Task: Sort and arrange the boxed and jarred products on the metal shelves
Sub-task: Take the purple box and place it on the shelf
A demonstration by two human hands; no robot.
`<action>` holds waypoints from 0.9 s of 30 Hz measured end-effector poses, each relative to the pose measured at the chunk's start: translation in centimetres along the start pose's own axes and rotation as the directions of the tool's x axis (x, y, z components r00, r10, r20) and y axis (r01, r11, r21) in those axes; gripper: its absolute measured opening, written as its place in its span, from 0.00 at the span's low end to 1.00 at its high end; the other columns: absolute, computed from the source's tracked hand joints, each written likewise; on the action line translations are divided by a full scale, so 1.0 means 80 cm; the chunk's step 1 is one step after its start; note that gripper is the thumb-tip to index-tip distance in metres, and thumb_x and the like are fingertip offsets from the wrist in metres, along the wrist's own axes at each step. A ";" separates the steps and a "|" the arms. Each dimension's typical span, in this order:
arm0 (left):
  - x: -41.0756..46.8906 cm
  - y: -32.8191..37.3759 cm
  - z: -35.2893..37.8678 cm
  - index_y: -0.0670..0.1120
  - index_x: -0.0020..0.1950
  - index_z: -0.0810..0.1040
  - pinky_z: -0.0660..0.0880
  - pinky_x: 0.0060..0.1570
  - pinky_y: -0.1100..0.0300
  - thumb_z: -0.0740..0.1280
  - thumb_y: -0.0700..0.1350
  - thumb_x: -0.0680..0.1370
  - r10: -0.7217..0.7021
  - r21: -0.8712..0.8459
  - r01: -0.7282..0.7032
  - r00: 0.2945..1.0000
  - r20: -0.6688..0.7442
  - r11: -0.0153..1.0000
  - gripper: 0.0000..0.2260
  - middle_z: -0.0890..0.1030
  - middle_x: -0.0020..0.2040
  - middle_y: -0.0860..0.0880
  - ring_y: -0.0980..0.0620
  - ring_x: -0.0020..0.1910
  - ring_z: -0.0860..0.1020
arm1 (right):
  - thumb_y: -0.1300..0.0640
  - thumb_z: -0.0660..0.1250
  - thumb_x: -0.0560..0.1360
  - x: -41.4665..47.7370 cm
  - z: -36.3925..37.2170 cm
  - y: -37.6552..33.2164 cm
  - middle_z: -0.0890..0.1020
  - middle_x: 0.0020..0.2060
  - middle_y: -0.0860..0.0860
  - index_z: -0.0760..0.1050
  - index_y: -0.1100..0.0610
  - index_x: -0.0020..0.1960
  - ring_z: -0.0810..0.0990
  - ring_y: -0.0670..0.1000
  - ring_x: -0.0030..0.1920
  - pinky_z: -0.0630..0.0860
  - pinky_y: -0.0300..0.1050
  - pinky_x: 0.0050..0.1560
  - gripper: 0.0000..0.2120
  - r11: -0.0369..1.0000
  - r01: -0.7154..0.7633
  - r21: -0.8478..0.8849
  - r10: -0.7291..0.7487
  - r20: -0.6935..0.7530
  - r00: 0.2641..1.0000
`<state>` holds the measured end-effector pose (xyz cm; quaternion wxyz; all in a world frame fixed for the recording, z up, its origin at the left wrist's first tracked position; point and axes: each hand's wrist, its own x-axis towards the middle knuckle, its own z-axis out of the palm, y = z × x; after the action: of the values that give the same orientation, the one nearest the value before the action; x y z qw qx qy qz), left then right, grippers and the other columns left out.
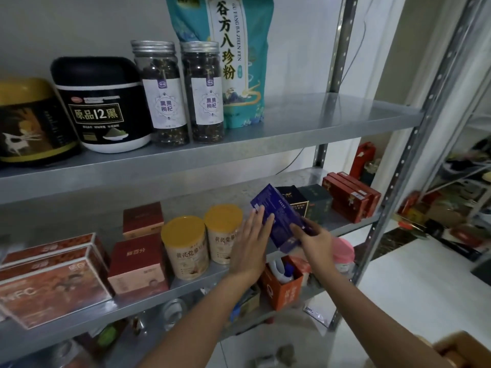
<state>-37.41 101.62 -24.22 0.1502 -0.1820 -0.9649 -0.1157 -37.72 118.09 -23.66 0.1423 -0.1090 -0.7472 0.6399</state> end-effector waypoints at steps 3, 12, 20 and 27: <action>-0.008 0.026 0.006 0.56 0.74 0.29 0.39 0.76 0.54 0.68 0.45 0.78 0.077 -0.121 -0.076 0.997 0.010 0.990 0.47 0.29 0.75 0.55 0.55 0.74 0.28 | 0.52 0.73 0.73 -0.012 -0.020 -0.018 0.86 0.38 0.48 0.82 0.58 0.56 0.85 0.46 0.38 0.78 0.36 0.34 0.14 0.991 0.012 0.137 -0.005 -0.054 0.999; -0.002 0.085 -0.034 0.40 0.67 0.76 0.63 0.71 0.42 0.79 0.43 0.68 0.150 -0.152 -0.257 0.853 -0.500 0.954 0.29 0.77 0.66 0.43 0.43 0.68 0.73 | 0.49 0.73 0.72 -0.046 -0.069 -0.057 0.85 0.40 0.51 0.80 0.54 0.48 0.86 0.49 0.39 0.82 0.44 0.39 0.10 0.917 -0.147 0.370 0.167 -0.023 0.986; 0.004 0.135 -0.053 0.39 0.62 0.79 0.65 0.66 0.40 0.81 0.41 0.63 0.196 -0.057 -0.286 0.774 -0.602 0.957 0.28 0.80 0.61 0.41 0.40 0.63 0.78 | 0.32 0.58 0.74 -0.039 -0.160 -0.083 0.85 0.51 0.51 0.77 0.50 0.60 0.85 0.55 0.51 0.82 0.47 0.43 0.26 0.880 -0.302 0.366 0.162 0.368 0.916; 0.005 0.169 -0.040 0.41 0.66 0.75 0.68 0.67 0.41 0.81 0.47 0.64 0.260 -0.009 -0.314 0.800 -0.541 0.949 0.33 0.80 0.62 0.42 0.43 0.63 0.77 | 0.50 0.76 0.66 -0.033 -0.190 -0.087 0.83 0.52 0.59 0.78 0.58 0.56 0.86 0.54 0.46 0.82 0.45 0.41 0.22 0.905 -0.276 0.323 0.178 0.302 0.937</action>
<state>-31.75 113.11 -18.83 0.4189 -0.2937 -0.8391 -0.1848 -29.76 130.15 -14.86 -0.0177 -0.0812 -0.6116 0.7868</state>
